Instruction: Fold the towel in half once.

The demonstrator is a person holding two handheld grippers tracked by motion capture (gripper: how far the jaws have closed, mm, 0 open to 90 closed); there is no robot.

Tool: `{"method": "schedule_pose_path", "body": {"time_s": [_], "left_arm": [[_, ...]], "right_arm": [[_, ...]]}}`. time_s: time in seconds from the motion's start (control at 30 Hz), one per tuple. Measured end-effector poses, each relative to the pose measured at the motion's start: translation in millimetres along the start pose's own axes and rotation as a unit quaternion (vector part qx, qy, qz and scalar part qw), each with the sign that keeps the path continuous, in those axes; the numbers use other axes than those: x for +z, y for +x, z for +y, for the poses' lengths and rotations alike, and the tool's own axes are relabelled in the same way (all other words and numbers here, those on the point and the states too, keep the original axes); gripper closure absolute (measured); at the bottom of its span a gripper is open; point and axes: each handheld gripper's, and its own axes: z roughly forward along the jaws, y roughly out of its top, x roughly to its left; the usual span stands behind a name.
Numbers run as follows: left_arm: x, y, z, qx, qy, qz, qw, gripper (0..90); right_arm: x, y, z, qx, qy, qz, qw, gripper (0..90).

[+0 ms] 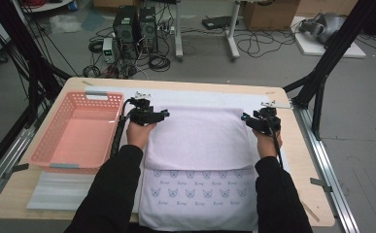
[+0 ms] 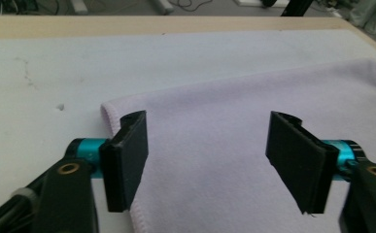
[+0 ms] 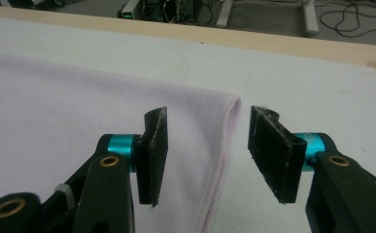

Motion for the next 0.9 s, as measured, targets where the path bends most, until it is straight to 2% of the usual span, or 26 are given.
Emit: {"method": "schedule_pose_path", "body": {"time_s": [0.03,0.1,0.13,0.23,0.37,0.5,0.57,0.73,0.9], "left_arm": [[-3.1,-2.3,-1.0,0.002,-0.005,-0.002,1.0,24.6],[-7.4,-6.6,-2.3,0.008,0.005,-0.013,0.9999,24.3],[-9.8,-9.3,-3.4,0.011,0.002,-0.016,0.9998,23.7],[-18.5,-16.0,-6.8,0.013,-0.019,-0.026,0.9994,24.0],[-27.8,-22.6,-10.1,0.021,-0.022,-0.042,0.9987,25.2],[-39.9,-27.6,-13.7,0.023,-0.036,-0.056,0.9975,25.7],[-44.0,-29.5,-16.6,0.02,-0.04,-0.067,0.9968,25.7],[-53.8,-35.3,-26.0,0.026,-0.04,-0.08,0.9956,25.8],[-64.5,-40.1,-36.7,0.045,-0.032,-0.096,0.9939,25.8]], "right_arm": [[-4.8,-0.6,-1.0,0.005,-0.004,0.006,1.0,47.6],[-13.2,-1.8,-4.6,0.014,-0.011,0.025,0.9995,47.0],[-16.9,-1.7,-7.1,0.013,-0.012,0.028,0.9994,46.7],[-25.2,-0.3,-13.8,0.002,0.003,0.034,0.9994,44.5],[-38.7,1.0,-20.1,-0.003,0.001,0.038,0.9993,44.8],[-48.7,1.2,-26.3,-0.003,0.009,0.046,0.9989,43.8],[-53.2,2.7,-30.7,-0.011,0.012,0.05,0.9986,43.9],[-65.7,4.9,-42.8,-0.006,0.01,0.069,0.9976,41.5],[-79.0,8.6,-51.3,-0.004,0.011,0.087,0.9961,39.5]]}}
